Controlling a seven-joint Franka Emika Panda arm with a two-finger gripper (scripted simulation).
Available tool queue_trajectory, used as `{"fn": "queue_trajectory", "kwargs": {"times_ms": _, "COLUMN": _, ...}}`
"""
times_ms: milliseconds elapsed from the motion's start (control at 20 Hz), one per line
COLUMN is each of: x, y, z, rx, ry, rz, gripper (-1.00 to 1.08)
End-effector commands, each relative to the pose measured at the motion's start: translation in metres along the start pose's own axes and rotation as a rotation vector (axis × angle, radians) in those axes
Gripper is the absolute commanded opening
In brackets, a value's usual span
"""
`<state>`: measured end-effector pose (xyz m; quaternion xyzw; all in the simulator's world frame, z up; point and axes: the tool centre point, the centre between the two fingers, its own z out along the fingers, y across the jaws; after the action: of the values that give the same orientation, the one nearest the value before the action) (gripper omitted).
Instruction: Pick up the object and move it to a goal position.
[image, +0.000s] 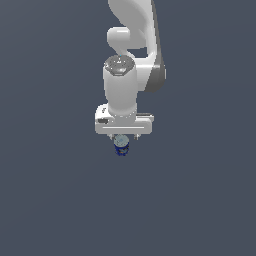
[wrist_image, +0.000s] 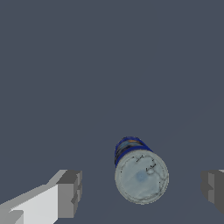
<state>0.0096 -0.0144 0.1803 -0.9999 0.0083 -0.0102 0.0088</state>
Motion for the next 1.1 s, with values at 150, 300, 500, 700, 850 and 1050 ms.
{"fn": "queue_trajectory", "kwargs": {"times_ms": 150, "x": 0.001, "y": -0.003, "z": -0.002, "rx": 0.006, "ry": 0.001, "rz": -0.005, "gripper": 1.00}}
{"fn": "queue_trajectory", "kwargs": {"times_ms": 300, "x": 0.003, "y": -0.011, "z": -0.009, "rx": 0.020, "ry": 0.004, "rz": -0.020, "gripper": 1.00}}
{"fn": "queue_trajectory", "kwargs": {"times_ms": 500, "x": 0.004, "y": -0.014, "z": -0.011, "rx": 0.026, "ry": 0.005, "rz": -0.026, "gripper": 1.00}}
{"fn": "queue_trajectory", "kwargs": {"times_ms": 700, "x": 0.003, "y": -0.012, "z": -0.009, "rx": 0.024, "ry": 0.004, "rz": -0.013, "gripper": 1.00}}
{"fn": "queue_trajectory", "kwargs": {"times_ms": 850, "x": 0.001, "y": -0.011, "z": -0.005, "rx": 0.022, "ry": 0.002, "rz": 0.011, "gripper": 1.00}}
{"fn": "queue_trajectory", "kwargs": {"times_ms": 1050, "x": -0.004, "y": -0.007, "z": 0.003, "rx": 0.017, "ry": -0.001, "rz": 0.063, "gripper": 1.00}}
